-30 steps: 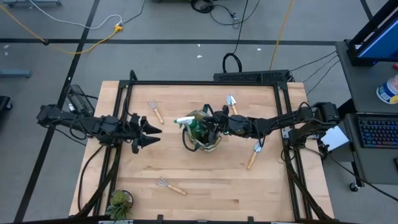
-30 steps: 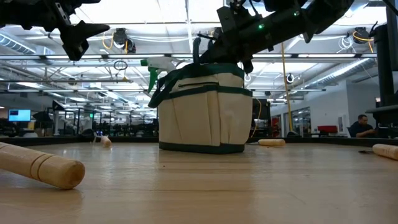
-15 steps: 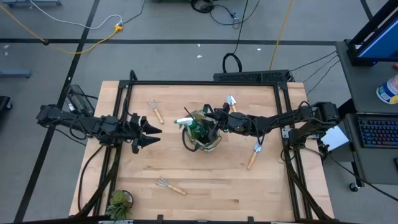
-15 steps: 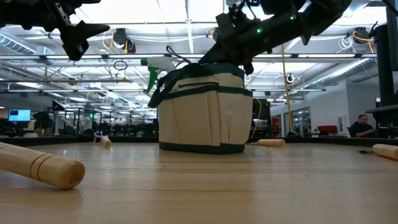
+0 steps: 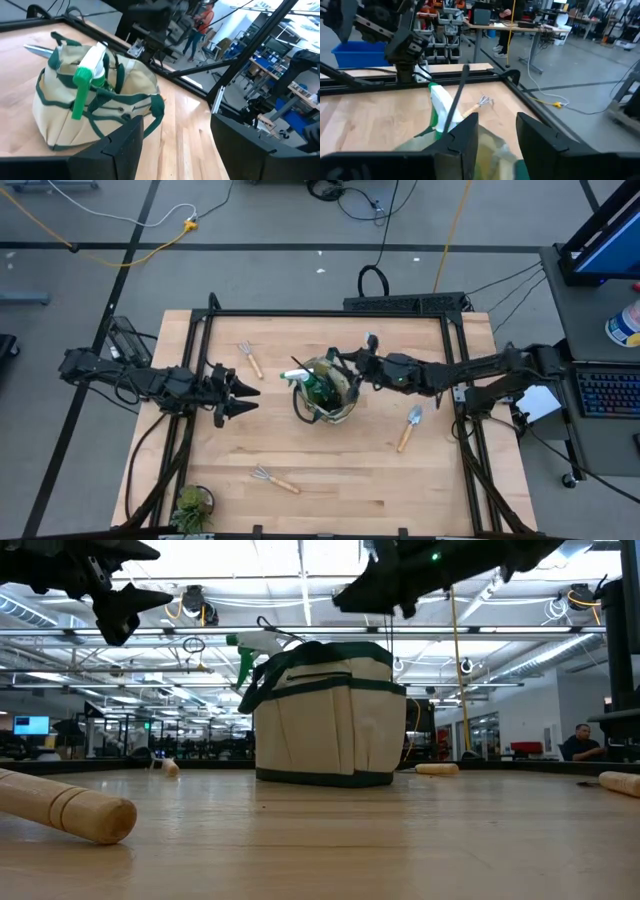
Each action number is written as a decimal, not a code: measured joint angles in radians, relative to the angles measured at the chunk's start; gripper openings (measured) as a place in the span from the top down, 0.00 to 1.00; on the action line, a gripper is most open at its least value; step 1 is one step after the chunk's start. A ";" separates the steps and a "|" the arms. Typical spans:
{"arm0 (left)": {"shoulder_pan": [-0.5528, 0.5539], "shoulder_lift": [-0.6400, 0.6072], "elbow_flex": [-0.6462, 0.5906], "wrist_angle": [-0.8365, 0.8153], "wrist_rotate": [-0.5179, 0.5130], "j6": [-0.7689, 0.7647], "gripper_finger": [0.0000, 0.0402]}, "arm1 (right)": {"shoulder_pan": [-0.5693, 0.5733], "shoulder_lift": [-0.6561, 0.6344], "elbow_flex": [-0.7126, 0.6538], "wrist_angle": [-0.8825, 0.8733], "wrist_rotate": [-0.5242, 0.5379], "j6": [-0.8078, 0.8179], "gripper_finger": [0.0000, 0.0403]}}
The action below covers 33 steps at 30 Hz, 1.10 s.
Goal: Pick & Place Garden tools in Gardening bag
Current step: Put the bottom trowel into the gardening bag
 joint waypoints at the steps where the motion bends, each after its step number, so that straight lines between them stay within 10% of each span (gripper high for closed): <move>1: 0.000 0.000 0.000 -0.007 0.000 -0.002 0.41 | 0.000 -0.022 0.000 -0.027 0.000 -0.009 0.70; 20: 0.000 0.000 0.000 -0.016 0.000 0.000 0.41 | 0.017 -0.324 0.000 -0.650 -0.055 0.031 0.70; 33: 0.000 0.000 0.000 -0.016 0.000 0.002 0.41 | 0.254 -0.362 -0.001 -0.928 -0.116 0.109 0.73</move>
